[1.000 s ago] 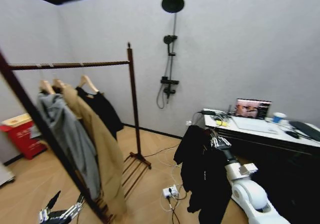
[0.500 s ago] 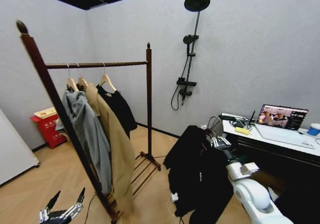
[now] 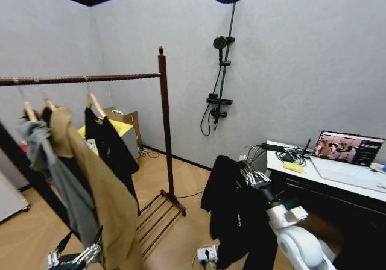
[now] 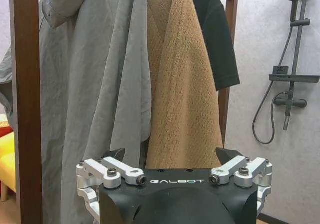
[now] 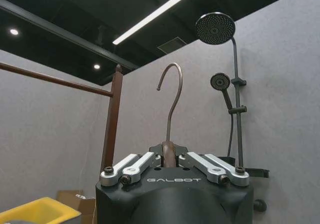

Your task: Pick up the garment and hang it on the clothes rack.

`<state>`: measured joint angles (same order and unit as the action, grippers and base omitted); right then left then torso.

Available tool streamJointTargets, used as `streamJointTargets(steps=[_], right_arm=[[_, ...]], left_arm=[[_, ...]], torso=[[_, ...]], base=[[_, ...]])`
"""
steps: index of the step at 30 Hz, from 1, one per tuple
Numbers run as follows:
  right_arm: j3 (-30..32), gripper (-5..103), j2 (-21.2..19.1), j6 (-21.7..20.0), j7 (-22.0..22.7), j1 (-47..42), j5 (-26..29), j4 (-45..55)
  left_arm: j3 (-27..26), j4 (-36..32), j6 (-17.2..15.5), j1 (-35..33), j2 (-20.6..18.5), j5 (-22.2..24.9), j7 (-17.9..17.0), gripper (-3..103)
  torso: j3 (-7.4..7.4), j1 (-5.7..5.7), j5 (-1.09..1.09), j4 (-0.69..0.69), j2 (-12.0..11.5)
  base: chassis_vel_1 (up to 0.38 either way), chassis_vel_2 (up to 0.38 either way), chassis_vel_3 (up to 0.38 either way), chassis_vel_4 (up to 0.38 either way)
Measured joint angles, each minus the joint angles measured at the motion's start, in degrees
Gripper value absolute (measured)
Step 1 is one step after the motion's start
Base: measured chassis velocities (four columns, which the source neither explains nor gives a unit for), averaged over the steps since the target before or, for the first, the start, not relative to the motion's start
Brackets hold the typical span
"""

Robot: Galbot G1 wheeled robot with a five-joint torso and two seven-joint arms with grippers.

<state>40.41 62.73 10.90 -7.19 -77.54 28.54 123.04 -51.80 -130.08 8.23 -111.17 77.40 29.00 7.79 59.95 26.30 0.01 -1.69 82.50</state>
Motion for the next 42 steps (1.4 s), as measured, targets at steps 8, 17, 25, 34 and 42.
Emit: streamJointTargets(steps=[8, 17, 25, 34, 42], right_arm=[[-0.6, 10, -4.1, -2.7, -3.2, 3.2, 3.6, 0.5], [-3.1, 10, -7.8, -7.2, -5.7, 9.2, 7.7, 1.3], [-9.0, 10, -12.5, -11.2, -2.9, 24.5, 15.1, -5.1], [-22.5, 10, -12.8, -14.1, -1.0, 47.6, 20.5, -18.8], [-36.4, 10, -5.4, -14.4, -0.1, 71.3, 18.2, -39.1]], left_arm=[[0.0, 0.0, 0.0, 0.0, 0.0, 0.0, -0.1, 100], [0.0, 0.0, 0.0, 0.0, 0.0, 0.0, 0.0, 100], [0.0, 0.0, 0.0, 0.0, 0.0, 0.0, -0.1, 100], [0.0, 0.0, 0.0, 0.0, 0.0, 0.0, -0.1, 100], [0.0, 0.0, 0.0, 0.0, 0.0, 0.0, -0.1, 100]], torso=[[-0.03, -0.08, -0.03, 0.0, 0.0], [-0.01, -0.02, 0.0, -0.02, 0.0], [-0.01, -0.02, -0.02, -0.03, 0.0], [0.01, -0.02, -0.02, 0.05, 0.0], [0.0, -0.02, -0.01, -0.05, 0.0]], base=[[0.108, 0.023, -0.075, 0.027], [0.017, 0.043, 0.086, 0.047], [0.093, 0.097, 0.085, 0.078], [0.109, 0.108, 0.1, 0.109], [0.003, 0.012, 0.016, 0.013]])
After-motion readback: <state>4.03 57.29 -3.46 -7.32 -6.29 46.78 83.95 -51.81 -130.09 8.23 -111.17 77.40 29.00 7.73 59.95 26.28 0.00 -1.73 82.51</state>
